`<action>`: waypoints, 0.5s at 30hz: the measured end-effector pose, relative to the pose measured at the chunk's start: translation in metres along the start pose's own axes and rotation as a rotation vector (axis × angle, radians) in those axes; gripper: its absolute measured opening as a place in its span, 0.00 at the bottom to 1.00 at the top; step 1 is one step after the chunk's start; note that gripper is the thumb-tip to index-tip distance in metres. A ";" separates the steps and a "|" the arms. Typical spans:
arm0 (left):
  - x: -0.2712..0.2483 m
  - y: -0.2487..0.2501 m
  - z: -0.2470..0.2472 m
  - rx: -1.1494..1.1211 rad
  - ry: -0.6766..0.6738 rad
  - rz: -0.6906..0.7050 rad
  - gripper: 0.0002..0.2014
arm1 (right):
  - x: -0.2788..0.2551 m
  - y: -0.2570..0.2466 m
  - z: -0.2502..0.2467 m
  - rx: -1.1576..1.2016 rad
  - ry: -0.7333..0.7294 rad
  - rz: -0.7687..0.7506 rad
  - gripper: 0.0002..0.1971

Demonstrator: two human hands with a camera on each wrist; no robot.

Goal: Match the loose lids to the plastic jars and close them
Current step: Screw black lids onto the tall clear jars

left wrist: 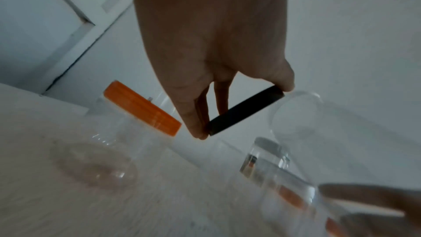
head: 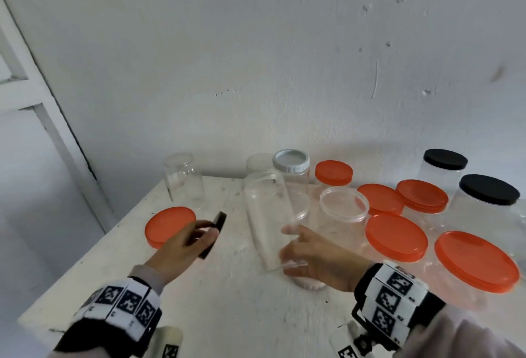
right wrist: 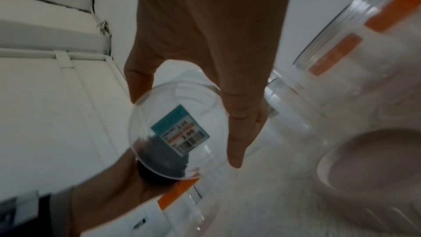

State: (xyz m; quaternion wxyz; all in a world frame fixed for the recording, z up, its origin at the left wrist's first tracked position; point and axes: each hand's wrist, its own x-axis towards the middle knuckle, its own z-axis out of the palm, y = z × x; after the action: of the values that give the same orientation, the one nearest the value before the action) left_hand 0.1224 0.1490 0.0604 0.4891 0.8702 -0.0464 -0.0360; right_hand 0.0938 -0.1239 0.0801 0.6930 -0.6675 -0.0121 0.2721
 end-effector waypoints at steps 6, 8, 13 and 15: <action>0.005 0.026 -0.015 -0.105 0.214 0.047 0.16 | 0.032 0.011 0.015 -0.507 0.083 -0.058 0.41; 0.004 0.038 -0.014 -0.124 0.239 0.090 0.18 | 0.042 0.012 0.018 -0.599 0.086 -0.056 0.43; 0.004 0.053 -0.003 0.012 0.229 0.182 0.18 | 0.061 0.017 0.019 -0.780 0.056 -0.025 0.46; 0.003 0.053 0.002 0.066 0.186 0.204 0.21 | 0.065 0.022 0.018 -0.800 0.042 -0.012 0.47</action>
State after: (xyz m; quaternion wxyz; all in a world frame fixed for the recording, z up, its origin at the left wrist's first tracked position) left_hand 0.1224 0.1198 0.1052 0.4634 0.8762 -0.0904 0.0961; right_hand 0.1341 -0.0830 0.0395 0.3803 -0.8899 -0.1068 0.2279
